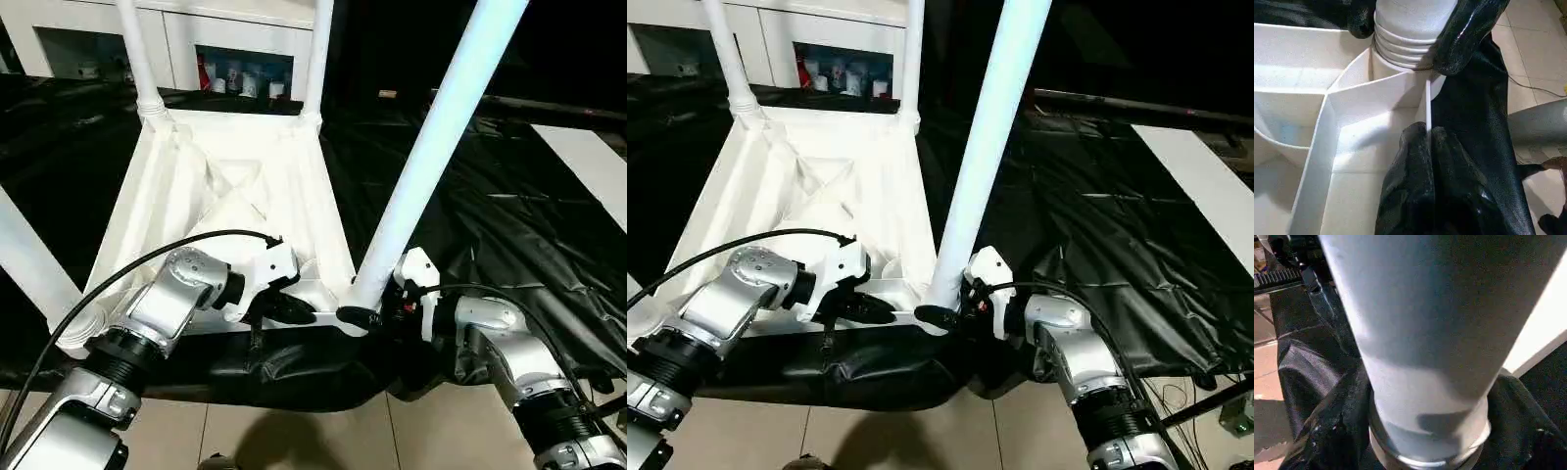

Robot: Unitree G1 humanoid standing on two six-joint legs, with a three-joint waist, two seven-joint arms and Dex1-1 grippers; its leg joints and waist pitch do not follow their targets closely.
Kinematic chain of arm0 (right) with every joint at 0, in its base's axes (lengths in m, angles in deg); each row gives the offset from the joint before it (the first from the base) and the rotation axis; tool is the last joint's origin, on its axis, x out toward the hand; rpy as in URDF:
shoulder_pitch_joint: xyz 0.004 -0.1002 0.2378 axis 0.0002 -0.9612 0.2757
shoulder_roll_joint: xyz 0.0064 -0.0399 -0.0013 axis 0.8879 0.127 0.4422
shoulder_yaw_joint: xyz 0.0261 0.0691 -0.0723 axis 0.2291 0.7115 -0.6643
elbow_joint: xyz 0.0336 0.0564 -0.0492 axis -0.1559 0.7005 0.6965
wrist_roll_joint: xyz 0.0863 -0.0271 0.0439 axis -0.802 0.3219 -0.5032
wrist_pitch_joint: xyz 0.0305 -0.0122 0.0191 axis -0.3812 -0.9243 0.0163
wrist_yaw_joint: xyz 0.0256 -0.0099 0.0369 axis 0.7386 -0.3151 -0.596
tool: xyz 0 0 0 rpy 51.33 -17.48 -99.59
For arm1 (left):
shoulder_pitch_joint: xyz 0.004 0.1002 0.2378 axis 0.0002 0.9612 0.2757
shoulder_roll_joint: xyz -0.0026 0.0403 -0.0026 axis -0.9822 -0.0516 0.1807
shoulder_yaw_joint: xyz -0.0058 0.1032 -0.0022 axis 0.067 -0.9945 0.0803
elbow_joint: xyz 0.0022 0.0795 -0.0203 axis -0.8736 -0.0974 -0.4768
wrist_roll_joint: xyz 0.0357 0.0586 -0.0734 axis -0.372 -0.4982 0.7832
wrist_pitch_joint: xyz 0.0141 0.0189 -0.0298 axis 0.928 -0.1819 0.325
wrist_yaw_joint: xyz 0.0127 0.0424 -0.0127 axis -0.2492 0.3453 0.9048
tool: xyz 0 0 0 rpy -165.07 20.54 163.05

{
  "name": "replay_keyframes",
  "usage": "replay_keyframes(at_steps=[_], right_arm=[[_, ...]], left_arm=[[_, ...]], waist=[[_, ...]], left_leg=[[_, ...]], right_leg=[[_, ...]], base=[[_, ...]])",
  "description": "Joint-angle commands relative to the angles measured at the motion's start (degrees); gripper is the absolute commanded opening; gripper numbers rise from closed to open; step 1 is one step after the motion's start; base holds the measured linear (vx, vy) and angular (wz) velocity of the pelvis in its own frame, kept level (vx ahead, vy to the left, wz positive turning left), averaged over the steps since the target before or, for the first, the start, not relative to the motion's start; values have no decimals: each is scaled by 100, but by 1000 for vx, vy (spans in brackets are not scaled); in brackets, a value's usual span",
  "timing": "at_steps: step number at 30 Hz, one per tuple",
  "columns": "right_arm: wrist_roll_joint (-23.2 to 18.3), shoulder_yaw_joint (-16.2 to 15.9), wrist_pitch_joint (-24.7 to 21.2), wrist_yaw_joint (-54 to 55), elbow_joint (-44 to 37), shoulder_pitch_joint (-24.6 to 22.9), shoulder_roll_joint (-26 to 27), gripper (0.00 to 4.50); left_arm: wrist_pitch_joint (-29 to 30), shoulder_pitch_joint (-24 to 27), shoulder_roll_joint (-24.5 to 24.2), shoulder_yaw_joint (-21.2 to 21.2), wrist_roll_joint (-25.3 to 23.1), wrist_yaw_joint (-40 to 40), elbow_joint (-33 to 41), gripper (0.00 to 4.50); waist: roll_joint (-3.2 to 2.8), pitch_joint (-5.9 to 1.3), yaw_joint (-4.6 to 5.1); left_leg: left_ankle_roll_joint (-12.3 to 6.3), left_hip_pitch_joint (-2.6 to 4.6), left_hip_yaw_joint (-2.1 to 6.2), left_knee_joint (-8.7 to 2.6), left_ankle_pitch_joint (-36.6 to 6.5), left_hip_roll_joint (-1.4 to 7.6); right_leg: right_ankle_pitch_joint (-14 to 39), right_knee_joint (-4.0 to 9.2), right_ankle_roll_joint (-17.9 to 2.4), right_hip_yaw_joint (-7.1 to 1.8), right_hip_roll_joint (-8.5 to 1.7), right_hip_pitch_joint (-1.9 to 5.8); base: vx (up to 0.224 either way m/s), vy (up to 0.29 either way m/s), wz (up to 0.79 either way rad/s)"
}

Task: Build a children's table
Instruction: Rotate leg to tighten

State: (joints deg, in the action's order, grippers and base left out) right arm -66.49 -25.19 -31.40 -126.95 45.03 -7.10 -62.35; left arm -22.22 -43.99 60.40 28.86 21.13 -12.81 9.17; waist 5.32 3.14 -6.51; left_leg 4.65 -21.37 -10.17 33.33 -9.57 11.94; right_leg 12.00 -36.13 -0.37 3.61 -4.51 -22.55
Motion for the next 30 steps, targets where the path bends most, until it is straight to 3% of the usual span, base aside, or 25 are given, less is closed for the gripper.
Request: replay_keyframes(at_steps=[1,5,6,8,9,10,13,15,19,21,22,24,26,28,30], right_arm=[[-89,34,-85,4,-54,-26,19,273],[-134,239,-231,526,175,18,281,272],[-70,385,-211,1022,423,102,448,272],[13,622,-105,1816,825,260,716,272],[35,821,-17,2439,1128,416,942,272],[35,821,-17,2439,1128,416,942,272],[93,1008,120,3174,1456,641,1199,272],[161,1110,208,3689,1727,867,1420,272],[314,1079,304,3982,1937,1074,1646,272],[340,1028,366,3907,1960,1100,1689,272],[343,1021,375,3896,1963,1103,1694,307],[235,1007,468,3606,1937,1094,1753,342],[101,995,500,3265,1795,1025,1742,344],[74,972,521,3099,1706,978,1707,383],[126,815,489,2742,1462,840,1517,390]], left_arm=[[-47,47,170,-78,106,104,79,0],[50,17,336,5,1,-340,-74,0],[122,-74,516,108,-84,-783,-291,0],[226,-239,829,256,-203,-1487,-645,0],[348,-386,1118,387,-245,-2027,-935,0],[348,-386,1118,387,-245,-2027,-935,0],[438,-579,1464,533,-275,-2655,-1311,0],[274,-763,1704,572,-382,-3174,-1713,0],[52,-894,1836,553,-549,-3391,-2029,0],[8,-908,1839,537,-595,-3392,-2071,0],[2,-910,1839,534,-601,-3392,-2076,0],[-9,-914,1801,484,-634,-3327,-2104,0],[-13,-889,1725,416,-655,-3180,-2077,0],[-22,-868,1680,384,-662,-3081,-2059,0],[-26,-767,1538,287,-638,-2693,-1879,0]], waist=[[-4,-347,32],[-8,-335,55],[-5,-332,57],[-2,-287,103],[-17,-291,129],[-16,-304,132],[-20,-309,167],[-29,-318,182],[-5,-351,165],[-16,-362,154],[-18,-355,147],[-13,-356,144],[-7,-345,148],[0,-325,165],[-4,-321,179]], left_leg=[[-76,87,4,-374,-919,159],[-19,85,6,-387,-998,156],[37,86,17,-398,-1102,158],[196,134,29,-416,-1555,149],[243,127,31,-416,-1615,145],[290,151,42,-411,-1661,150],[239,119,53,-414,-1626,141],[229,112,54,-418,-1605,133],[111,73,37,-398,-1226,124],[76,89,26,-387,-1114,121],[29,90,17,-385,-1093,124],[-4,84,19,-386,-1080,129],[-18,79,19,-394,-1150,131],[-19,48,39,-421,-1332,133],[8,51,55,-429,-1403,140]], right_leg=[[781,426,-1056,-266,-360,241],[923,441,-1045,-267,-360,230],[1158,465,-989,-262,-374,240],[2041,562,-853,-261,-404,184],[2204,567,-821,-268,-410,172],[2323,581,-800,-260,-416,165],[2266,614,-662,-261,-400,166],[2135,604,-680,-263,-387,160],[1370,526,-776,-264,-367,219],[1185,508,-817,-265,-363,226],[1110,511,-842,-268,-368,225],[1116,506,-855,-264,-376,237],[1203,518,-854,-261,-372,236],[1581,558,-758,-251,-382,250],[1792,576,-698,-246,-385,234]], base=[[0,0,0],[0,0,0],[0,0,0],[0,0,0],[0,0,0],[0,0,0],[0,0,0],[0,0,0],[0,0,0],[0,0,0],[0,0,0],[0,0,0],[0,0,0],[0,0,0],[0,0,0]])
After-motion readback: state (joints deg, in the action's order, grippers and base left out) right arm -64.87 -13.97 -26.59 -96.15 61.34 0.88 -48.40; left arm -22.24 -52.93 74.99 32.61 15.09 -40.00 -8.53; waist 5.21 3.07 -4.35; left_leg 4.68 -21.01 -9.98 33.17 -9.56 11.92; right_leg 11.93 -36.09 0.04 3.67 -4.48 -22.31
